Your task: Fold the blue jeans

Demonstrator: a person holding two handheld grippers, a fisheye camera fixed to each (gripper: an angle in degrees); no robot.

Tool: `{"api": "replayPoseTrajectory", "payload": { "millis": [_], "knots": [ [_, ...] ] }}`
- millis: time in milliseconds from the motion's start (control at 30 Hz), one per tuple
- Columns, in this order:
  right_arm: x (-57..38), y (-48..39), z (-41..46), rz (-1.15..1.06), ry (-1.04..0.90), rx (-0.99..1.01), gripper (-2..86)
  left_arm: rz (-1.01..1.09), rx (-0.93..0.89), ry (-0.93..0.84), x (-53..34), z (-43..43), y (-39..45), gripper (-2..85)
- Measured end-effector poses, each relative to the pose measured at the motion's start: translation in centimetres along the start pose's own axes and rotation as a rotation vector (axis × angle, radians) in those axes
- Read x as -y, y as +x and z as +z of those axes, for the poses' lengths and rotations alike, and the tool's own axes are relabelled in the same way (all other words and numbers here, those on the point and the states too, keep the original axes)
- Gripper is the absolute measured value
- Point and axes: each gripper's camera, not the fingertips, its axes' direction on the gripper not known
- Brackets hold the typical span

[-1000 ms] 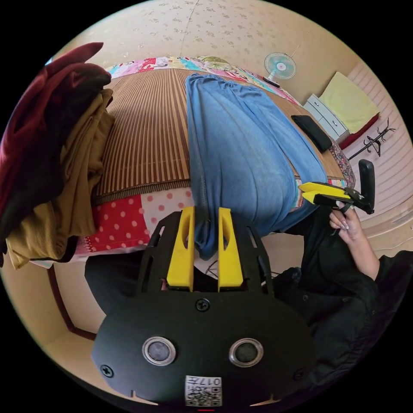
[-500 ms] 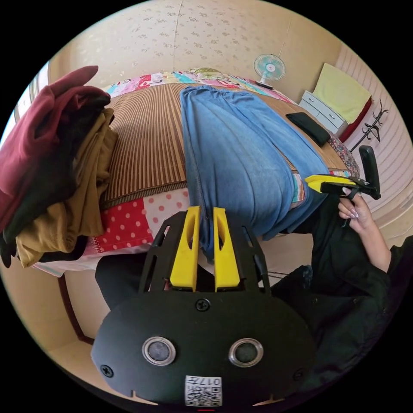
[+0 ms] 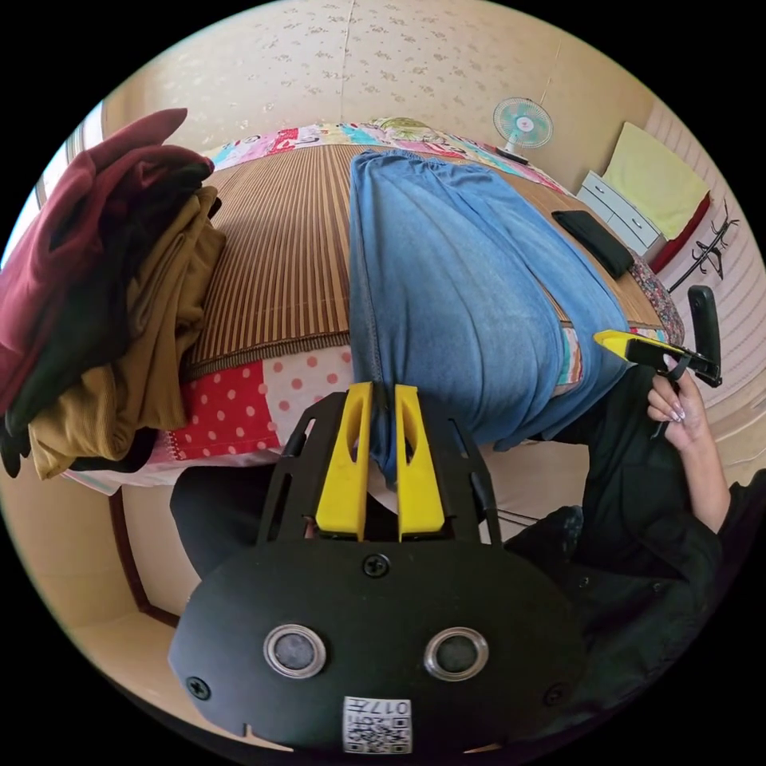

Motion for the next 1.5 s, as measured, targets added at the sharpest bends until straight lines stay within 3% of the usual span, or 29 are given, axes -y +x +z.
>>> {"api": "replayPoseTrajectory", "payload": {
  "millis": [300,1200,1500],
  "knots": [
    [0.1,0.1,0.9,0.001,0.005,0.047,7.2,-0.152,-0.131,0.068,-2.5,-0.1,-2.2,5.2],
    [-0.8,-0.9,1.6,-0.009,0.028,0.115,3.4,-0.224,-0.153,0.186,-5.7,-0.6,-2.9,4.3],
    [-0.6,-1.4,2.2,-0.009,0.034,0.128,2.1,-0.187,-0.140,0.135,-5.3,0.8,-2.3,4.4]
  ]
}}
